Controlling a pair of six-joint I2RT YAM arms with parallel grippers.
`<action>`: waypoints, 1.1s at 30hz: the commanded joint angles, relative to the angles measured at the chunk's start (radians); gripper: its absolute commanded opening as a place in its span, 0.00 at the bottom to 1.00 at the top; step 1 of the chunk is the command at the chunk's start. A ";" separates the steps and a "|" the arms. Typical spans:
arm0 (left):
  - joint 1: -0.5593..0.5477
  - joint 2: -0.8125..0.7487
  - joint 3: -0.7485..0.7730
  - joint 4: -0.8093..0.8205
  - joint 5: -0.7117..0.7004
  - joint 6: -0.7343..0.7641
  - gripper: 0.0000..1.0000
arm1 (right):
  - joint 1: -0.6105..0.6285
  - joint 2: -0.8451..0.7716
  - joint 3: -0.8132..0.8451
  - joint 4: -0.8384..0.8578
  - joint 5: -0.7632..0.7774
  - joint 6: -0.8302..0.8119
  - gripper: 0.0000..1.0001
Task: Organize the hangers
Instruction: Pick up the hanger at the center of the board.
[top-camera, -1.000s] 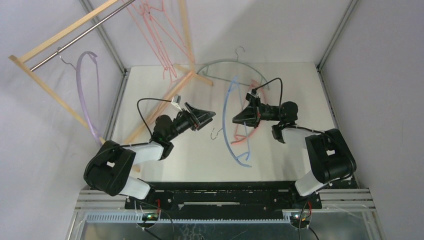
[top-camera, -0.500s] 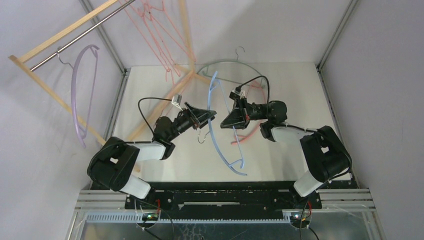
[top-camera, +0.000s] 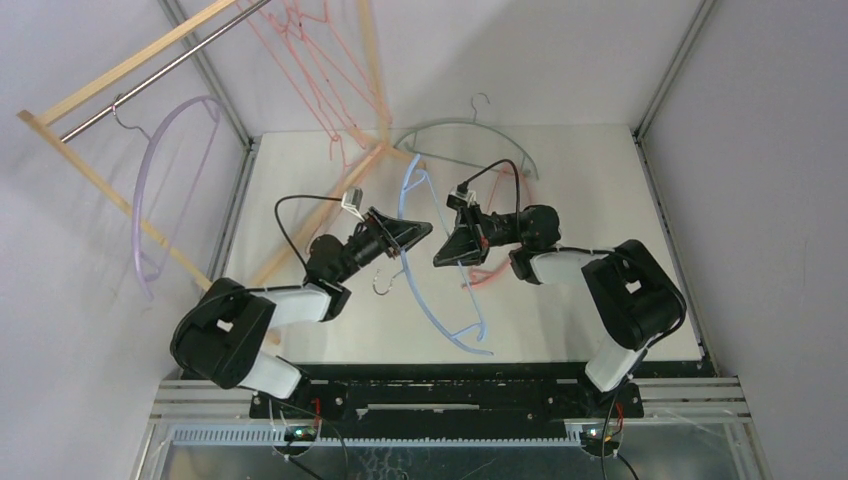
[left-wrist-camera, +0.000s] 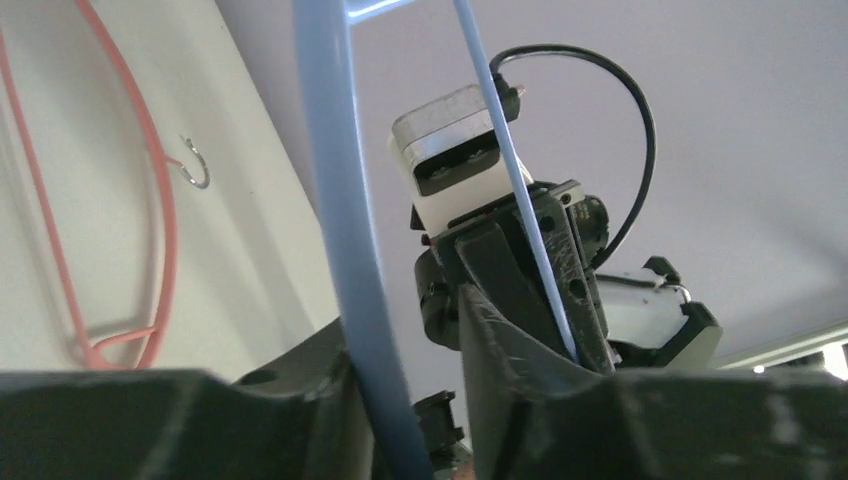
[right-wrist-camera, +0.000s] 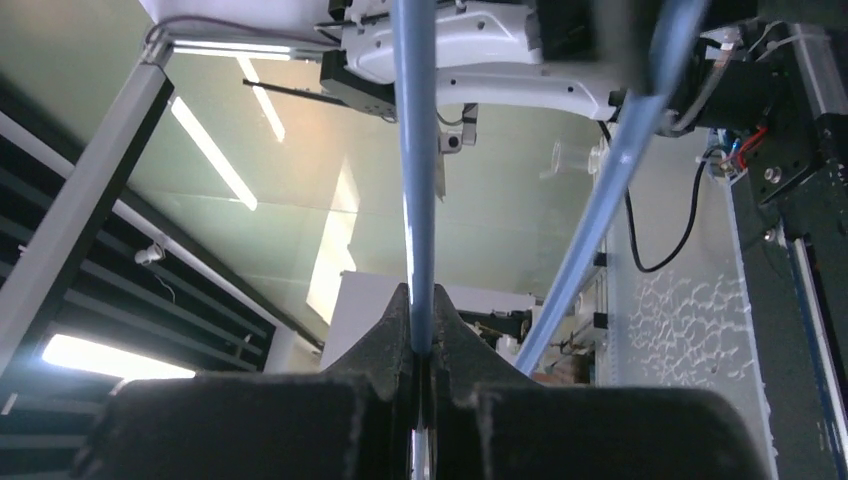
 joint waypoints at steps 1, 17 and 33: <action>-0.019 -0.068 0.007 0.091 0.036 -0.021 0.25 | -0.013 0.031 0.027 0.022 -0.010 0.155 0.07; -0.019 -0.399 0.169 -0.810 -0.014 0.261 0.00 | -0.282 -0.172 0.551 -2.330 0.430 -1.742 0.60; -0.018 -0.190 0.481 -1.522 -0.279 0.421 0.00 | -0.040 -0.450 0.592 -2.420 1.169 -1.877 0.65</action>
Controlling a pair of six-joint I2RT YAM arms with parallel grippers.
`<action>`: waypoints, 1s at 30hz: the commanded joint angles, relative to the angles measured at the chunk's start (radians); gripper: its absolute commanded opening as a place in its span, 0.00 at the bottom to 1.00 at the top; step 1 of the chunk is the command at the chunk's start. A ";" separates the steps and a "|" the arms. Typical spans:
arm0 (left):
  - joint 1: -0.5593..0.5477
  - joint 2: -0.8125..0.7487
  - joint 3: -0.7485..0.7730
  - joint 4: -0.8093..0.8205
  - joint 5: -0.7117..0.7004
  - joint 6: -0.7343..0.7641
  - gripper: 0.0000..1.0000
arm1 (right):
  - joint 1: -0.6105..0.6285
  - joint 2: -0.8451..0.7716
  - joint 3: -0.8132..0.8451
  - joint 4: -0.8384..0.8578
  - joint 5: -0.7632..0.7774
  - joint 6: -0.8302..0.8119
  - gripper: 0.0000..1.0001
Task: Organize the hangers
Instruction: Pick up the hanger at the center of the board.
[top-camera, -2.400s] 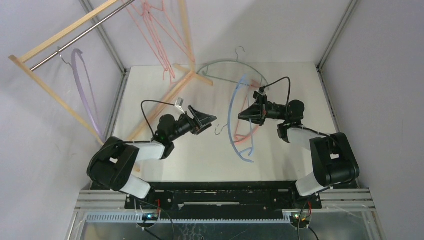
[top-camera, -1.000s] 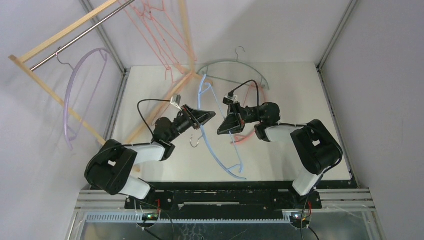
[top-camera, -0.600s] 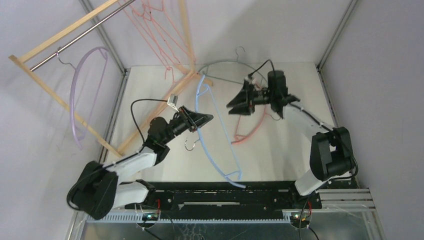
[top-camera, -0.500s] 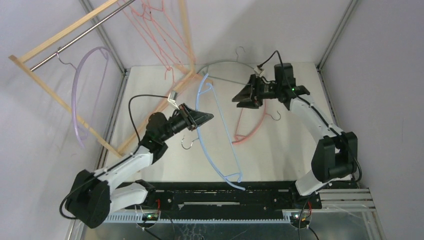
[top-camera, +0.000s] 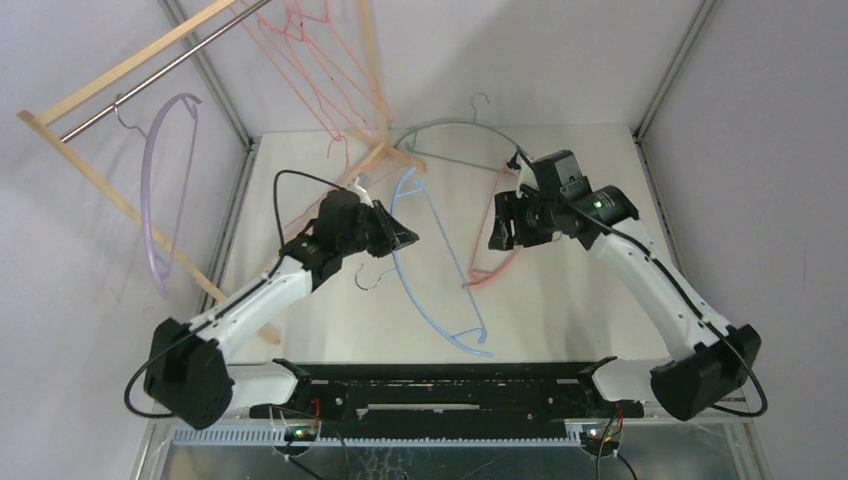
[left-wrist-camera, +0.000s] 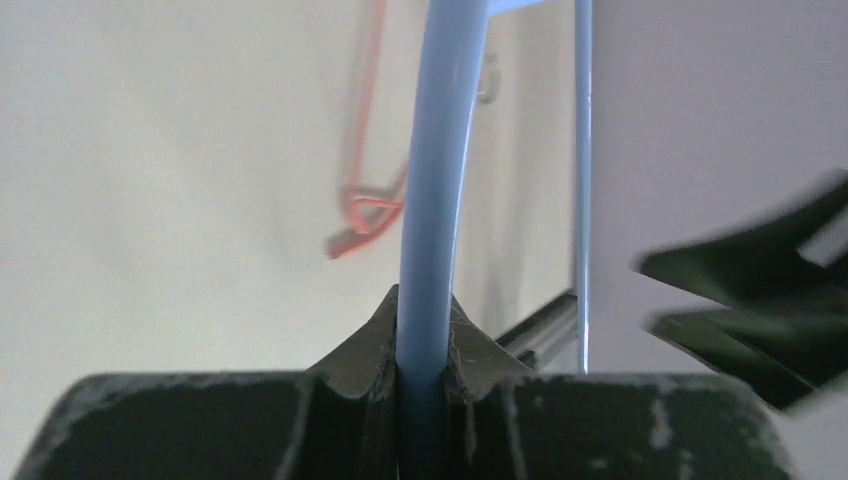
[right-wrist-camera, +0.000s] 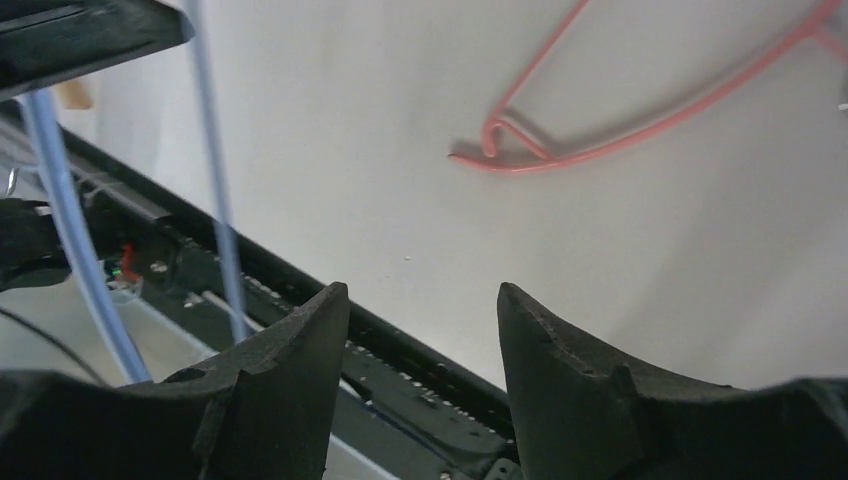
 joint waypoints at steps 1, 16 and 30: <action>-0.002 0.098 0.092 -0.195 -0.113 0.060 0.00 | 0.085 -0.100 0.006 0.013 0.252 -0.050 0.65; 0.002 0.407 0.633 -0.569 -0.219 0.192 0.00 | 0.655 -0.098 -0.069 0.164 0.627 -0.098 0.65; 0.003 0.437 0.733 -0.631 -0.208 0.207 0.00 | 0.826 0.018 -0.074 0.160 0.954 -0.090 0.66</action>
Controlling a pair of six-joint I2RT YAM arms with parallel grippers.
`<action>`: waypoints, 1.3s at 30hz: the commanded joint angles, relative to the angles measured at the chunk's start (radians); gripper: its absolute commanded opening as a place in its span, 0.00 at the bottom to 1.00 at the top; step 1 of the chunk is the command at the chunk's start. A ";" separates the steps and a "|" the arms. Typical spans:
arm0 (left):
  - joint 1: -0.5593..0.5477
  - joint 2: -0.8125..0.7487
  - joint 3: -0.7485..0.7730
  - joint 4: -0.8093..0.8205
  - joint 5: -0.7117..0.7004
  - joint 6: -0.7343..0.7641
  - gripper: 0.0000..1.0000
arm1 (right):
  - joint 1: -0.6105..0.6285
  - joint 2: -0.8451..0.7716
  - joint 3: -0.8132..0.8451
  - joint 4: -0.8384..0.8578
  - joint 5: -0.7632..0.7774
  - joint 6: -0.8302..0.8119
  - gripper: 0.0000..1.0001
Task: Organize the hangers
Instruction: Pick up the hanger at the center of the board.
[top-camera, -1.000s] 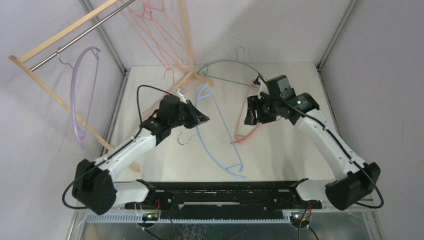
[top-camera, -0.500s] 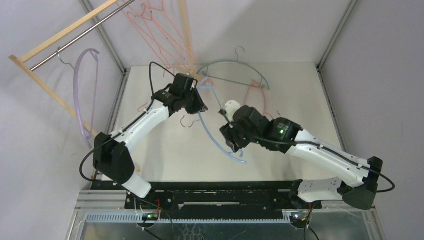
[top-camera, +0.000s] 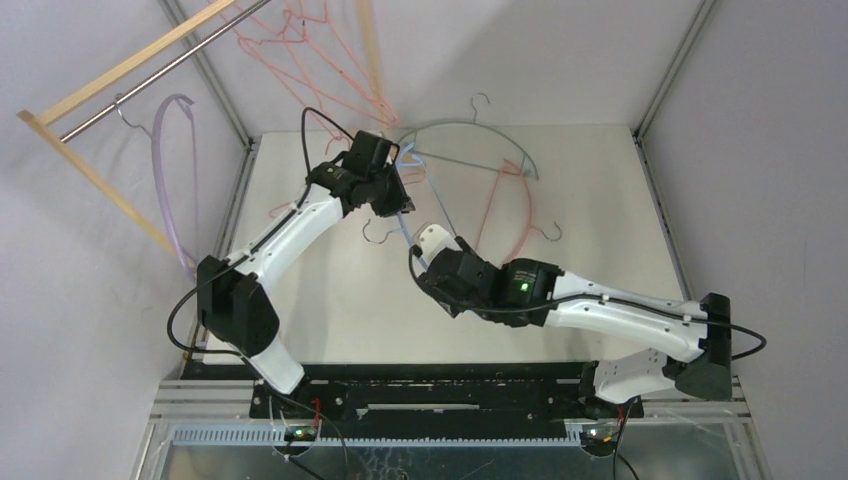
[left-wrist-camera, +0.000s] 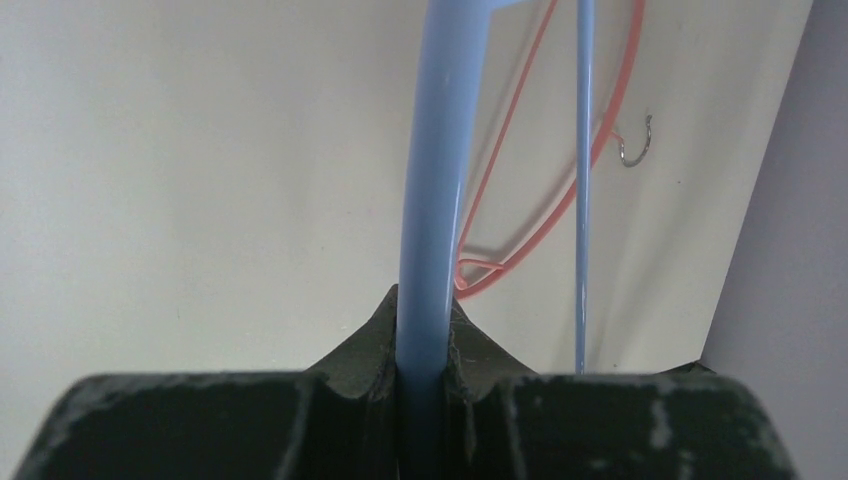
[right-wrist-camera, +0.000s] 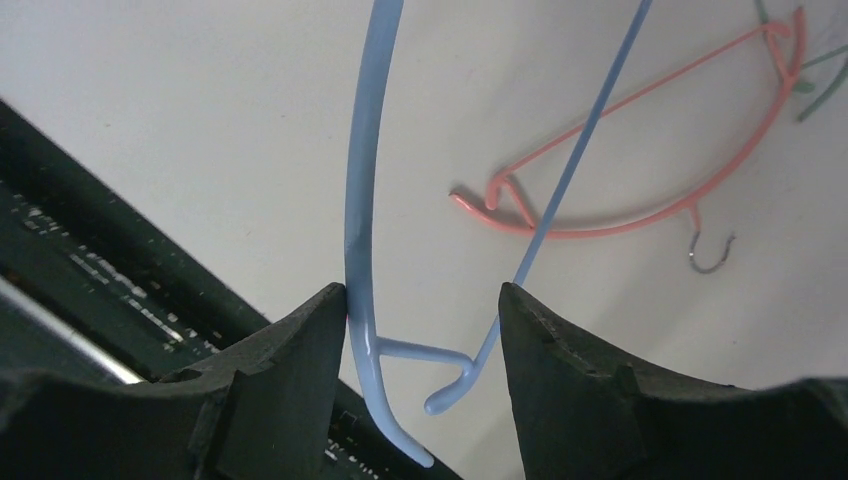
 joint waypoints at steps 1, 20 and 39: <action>-0.001 -0.023 0.057 -0.017 0.024 0.019 0.00 | 0.044 0.053 0.002 0.026 0.201 -0.004 0.65; -0.001 -0.058 0.060 -0.033 0.044 0.009 0.00 | 0.097 0.134 -0.017 -0.206 0.513 0.277 0.12; -0.003 -0.435 -0.388 0.296 0.166 0.052 0.95 | -0.232 -0.216 -0.124 0.042 -0.005 0.037 0.00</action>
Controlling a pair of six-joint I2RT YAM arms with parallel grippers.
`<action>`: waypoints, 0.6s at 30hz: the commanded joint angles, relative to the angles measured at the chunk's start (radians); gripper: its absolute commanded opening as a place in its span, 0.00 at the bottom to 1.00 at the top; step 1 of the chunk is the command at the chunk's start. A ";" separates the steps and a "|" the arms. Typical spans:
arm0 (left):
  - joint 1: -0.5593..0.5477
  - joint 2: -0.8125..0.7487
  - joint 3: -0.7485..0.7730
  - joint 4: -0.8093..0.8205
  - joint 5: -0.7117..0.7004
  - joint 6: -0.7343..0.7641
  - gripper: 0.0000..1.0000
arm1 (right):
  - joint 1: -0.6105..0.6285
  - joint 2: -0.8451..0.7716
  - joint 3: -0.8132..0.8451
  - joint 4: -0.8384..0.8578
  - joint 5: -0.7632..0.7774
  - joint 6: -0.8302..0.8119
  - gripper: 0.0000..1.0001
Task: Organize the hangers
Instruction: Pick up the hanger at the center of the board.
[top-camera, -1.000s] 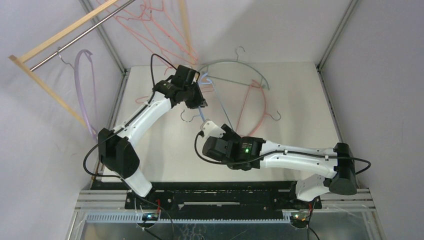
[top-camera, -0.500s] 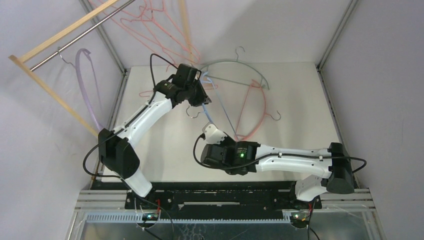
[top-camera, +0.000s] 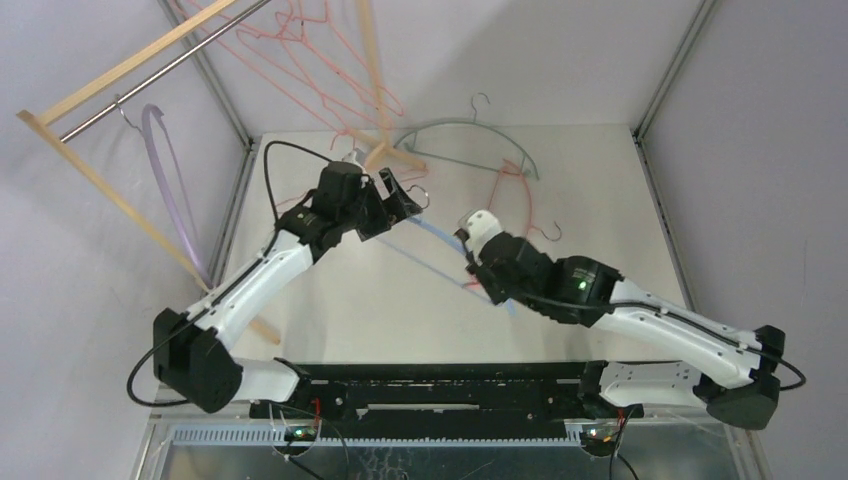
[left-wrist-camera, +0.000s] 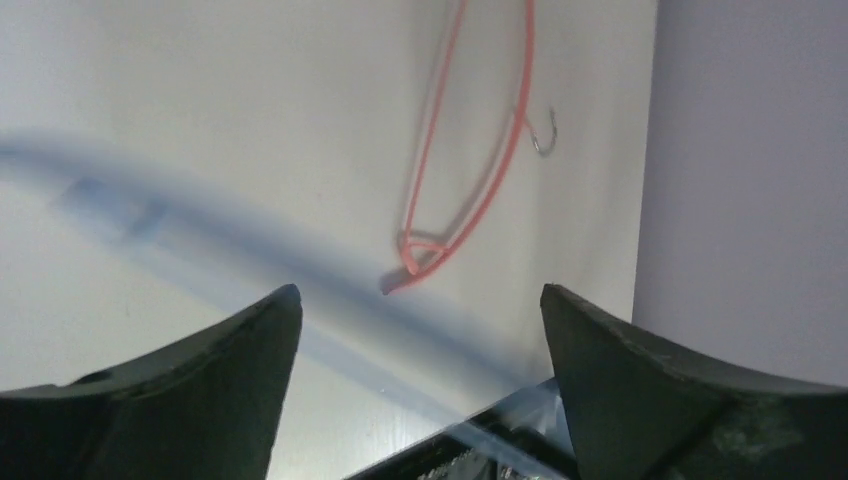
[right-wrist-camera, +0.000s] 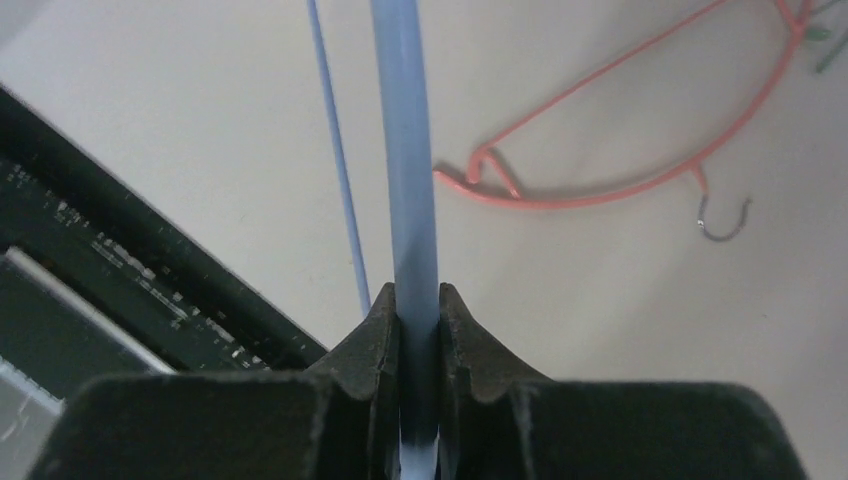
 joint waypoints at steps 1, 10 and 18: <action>-0.013 -0.161 -0.023 0.002 0.134 0.143 0.98 | -0.130 -0.034 -0.008 0.057 0.057 0.035 0.00; -0.027 -0.328 -0.257 0.088 0.137 0.168 0.99 | -0.159 -0.011 0.112 0.028 -0.033 -0.011 0.00; -0.186 -0.357 -0.376 -0.041 0.013 0.268 1.00 | -0.160 0.065 0.332 0.017 -0.138 -0.072 0.00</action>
